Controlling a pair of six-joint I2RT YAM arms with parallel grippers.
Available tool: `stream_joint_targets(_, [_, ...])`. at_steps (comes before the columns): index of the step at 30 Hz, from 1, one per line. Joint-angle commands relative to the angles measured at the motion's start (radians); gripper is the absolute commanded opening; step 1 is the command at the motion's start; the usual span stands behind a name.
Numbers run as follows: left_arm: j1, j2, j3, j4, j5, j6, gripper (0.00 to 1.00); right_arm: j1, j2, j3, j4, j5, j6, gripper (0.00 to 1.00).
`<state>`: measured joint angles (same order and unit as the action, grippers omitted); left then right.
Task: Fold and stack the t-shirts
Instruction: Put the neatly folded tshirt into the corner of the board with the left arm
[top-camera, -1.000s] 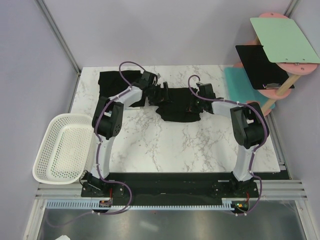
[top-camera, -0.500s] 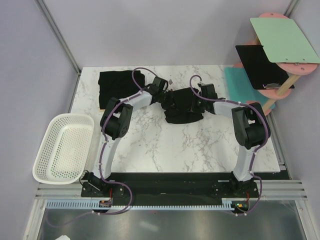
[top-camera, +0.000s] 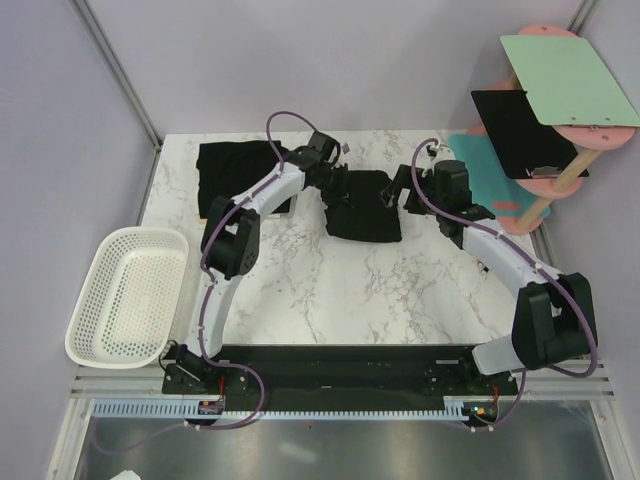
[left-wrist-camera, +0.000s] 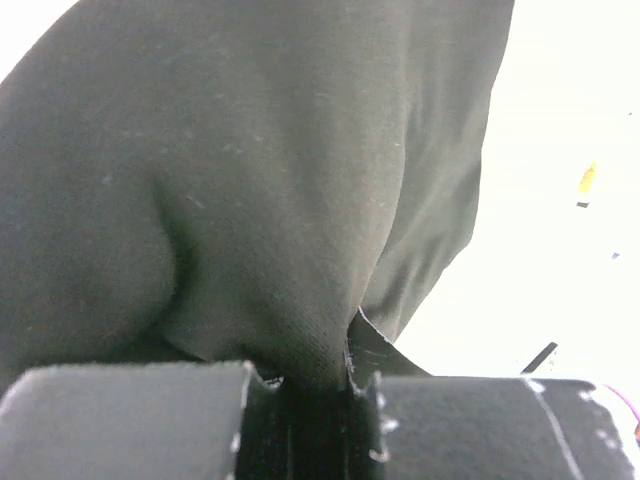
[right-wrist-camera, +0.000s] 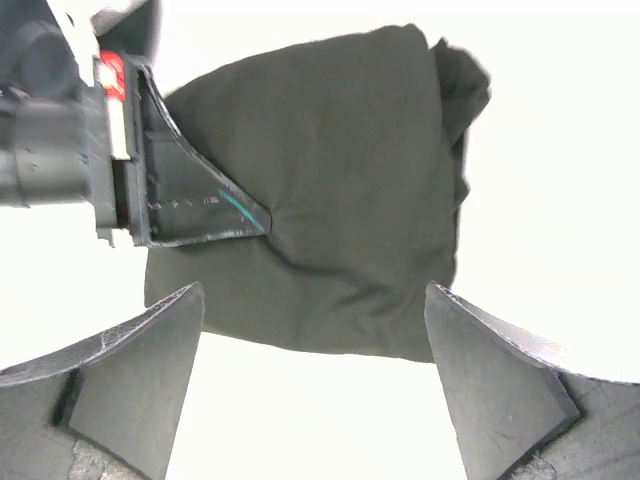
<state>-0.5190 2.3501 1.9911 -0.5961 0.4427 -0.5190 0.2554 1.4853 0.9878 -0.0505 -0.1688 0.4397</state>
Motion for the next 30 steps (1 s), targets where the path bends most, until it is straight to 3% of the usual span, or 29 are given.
stream_joint_targets(1, [0.025,-0.04,0.164,-0.151,-0.009,0.112,0.02,-0.018,-0.062,-0.026,0.014,0.054,-0.013,0.98])
stream_joint_targets(10, [0.114,-0.109,0.23,-0.24,0.008,0.198,0.02,-0.022,-0.008,-0.072,0.035,0.028,0.001,0.98])
stream_joint_targets(19, [0.303,-0.127,0.397,-0.384,0.077,0.279,0.02,-0.021,0.046,-0.146,0.116,-0.02,0.04,0.98])
stream_joint_targets(30, [0.468,-0.121,0.472,-0.403,0.172,0.336,0.02,-0.021,0.104,-0.192,0.17,-0.06,0.059,0.98])
